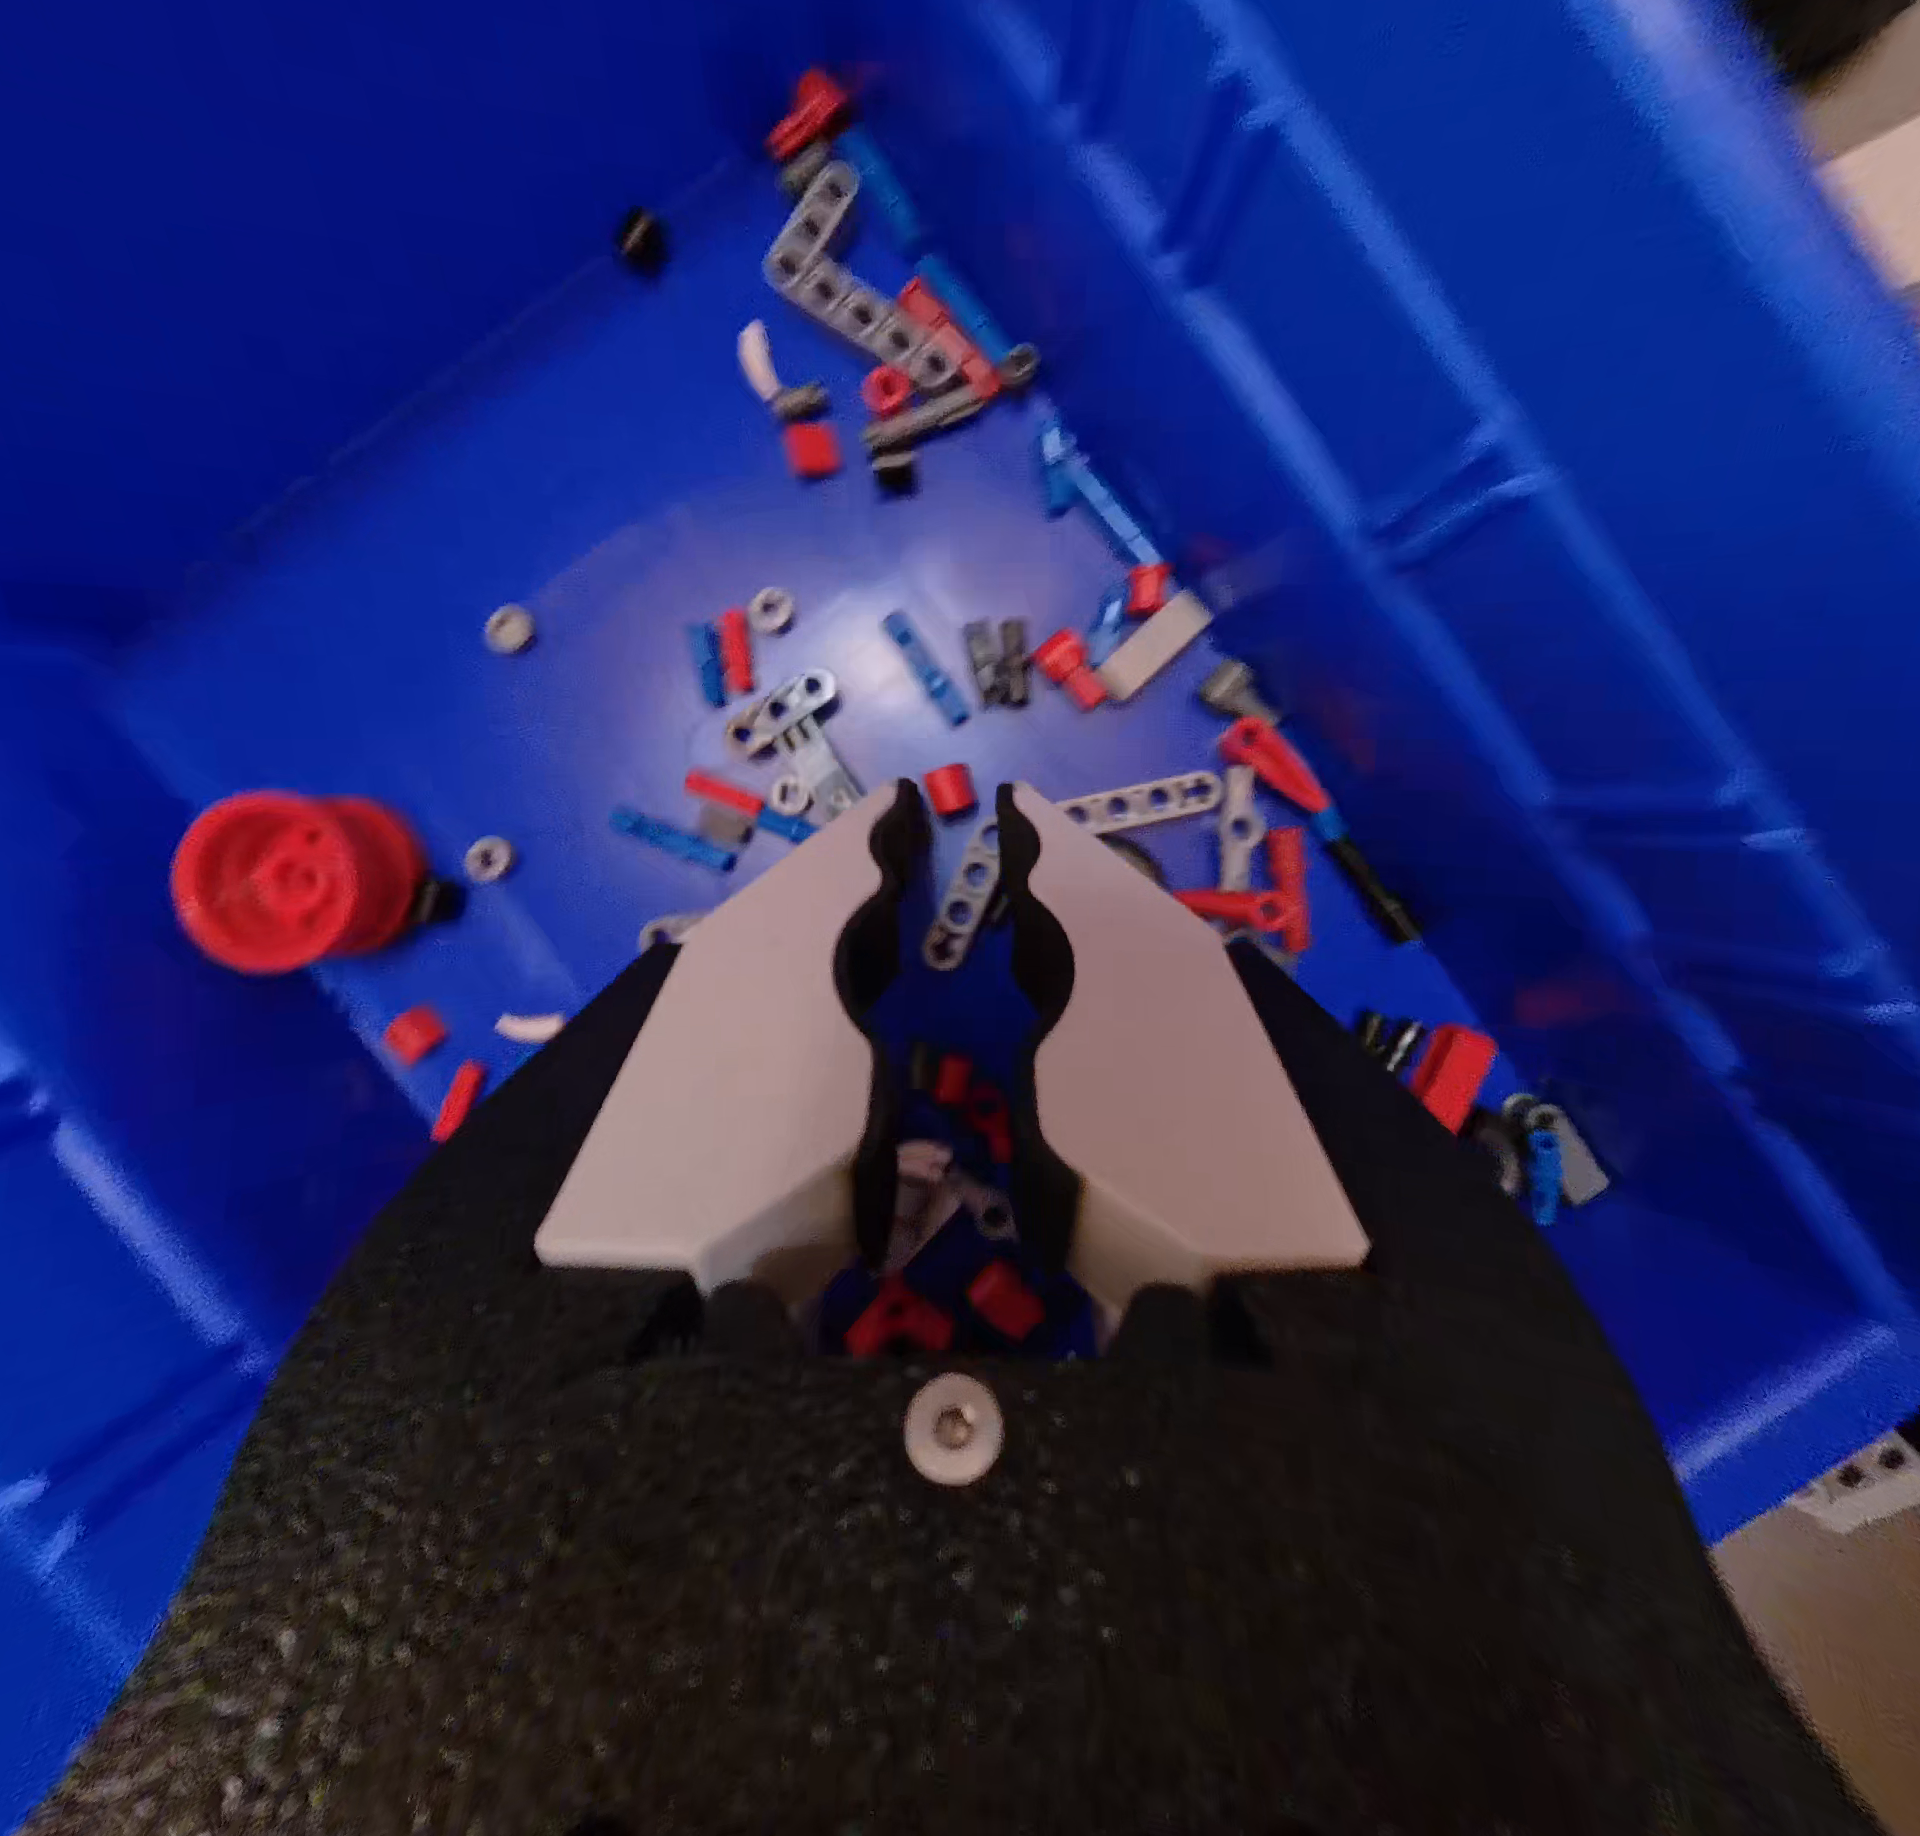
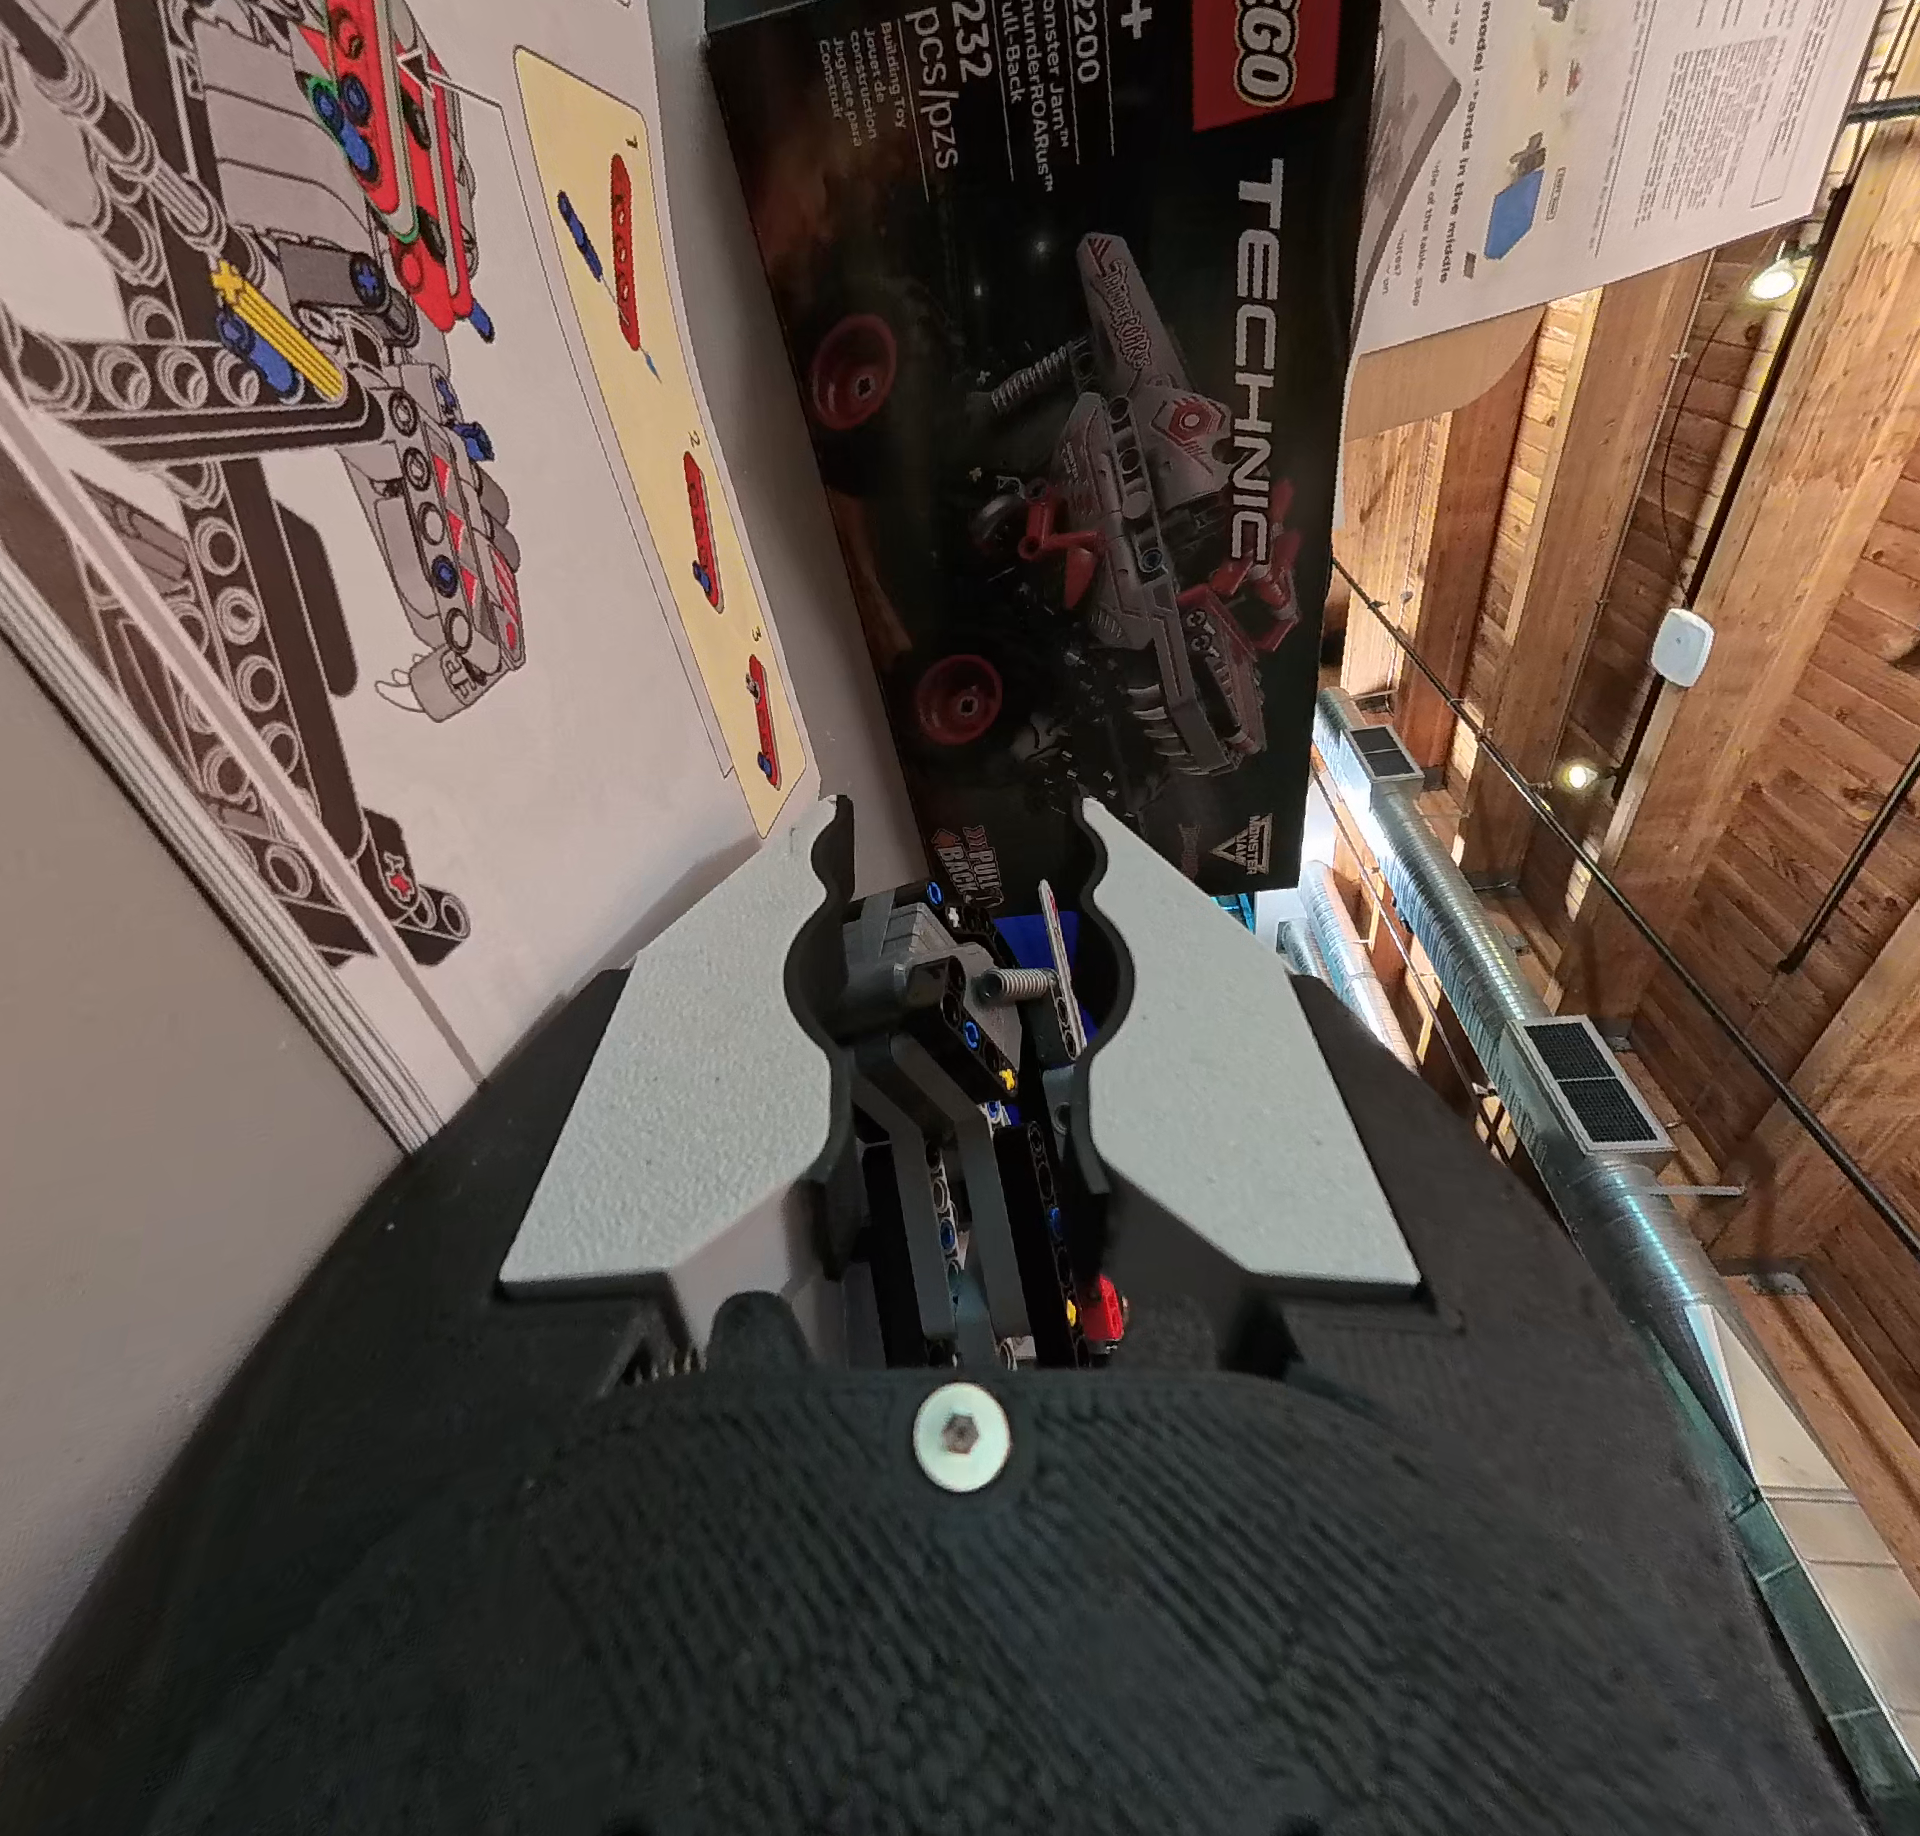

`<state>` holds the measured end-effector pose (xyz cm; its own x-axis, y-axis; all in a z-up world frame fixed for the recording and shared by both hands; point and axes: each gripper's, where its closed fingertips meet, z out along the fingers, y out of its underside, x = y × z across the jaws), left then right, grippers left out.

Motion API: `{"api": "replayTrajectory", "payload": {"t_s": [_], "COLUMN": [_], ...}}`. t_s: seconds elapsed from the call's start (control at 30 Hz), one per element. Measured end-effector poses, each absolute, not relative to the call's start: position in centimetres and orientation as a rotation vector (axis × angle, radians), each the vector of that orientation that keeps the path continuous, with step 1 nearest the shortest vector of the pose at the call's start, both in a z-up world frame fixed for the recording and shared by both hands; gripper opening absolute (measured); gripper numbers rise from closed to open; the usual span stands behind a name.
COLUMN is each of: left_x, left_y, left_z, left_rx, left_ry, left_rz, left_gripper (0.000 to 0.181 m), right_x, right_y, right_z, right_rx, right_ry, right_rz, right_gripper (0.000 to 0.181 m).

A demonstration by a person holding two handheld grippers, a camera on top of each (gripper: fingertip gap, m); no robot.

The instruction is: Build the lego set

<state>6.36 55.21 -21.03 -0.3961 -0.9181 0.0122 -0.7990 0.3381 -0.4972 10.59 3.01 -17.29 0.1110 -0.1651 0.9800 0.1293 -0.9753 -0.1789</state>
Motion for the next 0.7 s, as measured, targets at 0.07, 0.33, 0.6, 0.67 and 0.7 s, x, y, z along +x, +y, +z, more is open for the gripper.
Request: {"api": "replayTrajectory", "payload": {"t_s": [0.07, 0.33, 0.6, 0.67, 0.7], "left_x": [6.0, 5.9, 5.8, 6.2, 6.3], "left_y": [56.5, 54.3, 51.7, 50.8, 50.9], "left_z": [-20.7, -17.6, -20.7, -21.2, -21.5], "left_rx": [-1.58, -1.476, -1.353, -1.344, -1.341], "left_ry": [2.303, 2.307, 2.484, 2.494, 2.492], "left_rz": [-0.608, -0.86, -0.744, -0.766, -0.748], "left_gripper": [0.016, 0.014, 0.02, 0.017, 0.017], "right_x": [10.6, 10.6, 10.6, 10.6, 10.6], "right_y": [3.0, 3.0, 2.9, 2.9, 2.9], "right_z": [-17.3, -17.3, -17.3, -17.3, -17.3], "right_rx": [-2.166, -2.167, -2.167, -2.168, -2.168], "right_ry": [0.036, 0.041, 0.04, 0.041, 0.041], "right_rz": [-1.958, -1.953, -1.955, -1.954, -1.955], "right_gripper": [0.039, 0.039, 0.039, 0.039, 0.039]}}
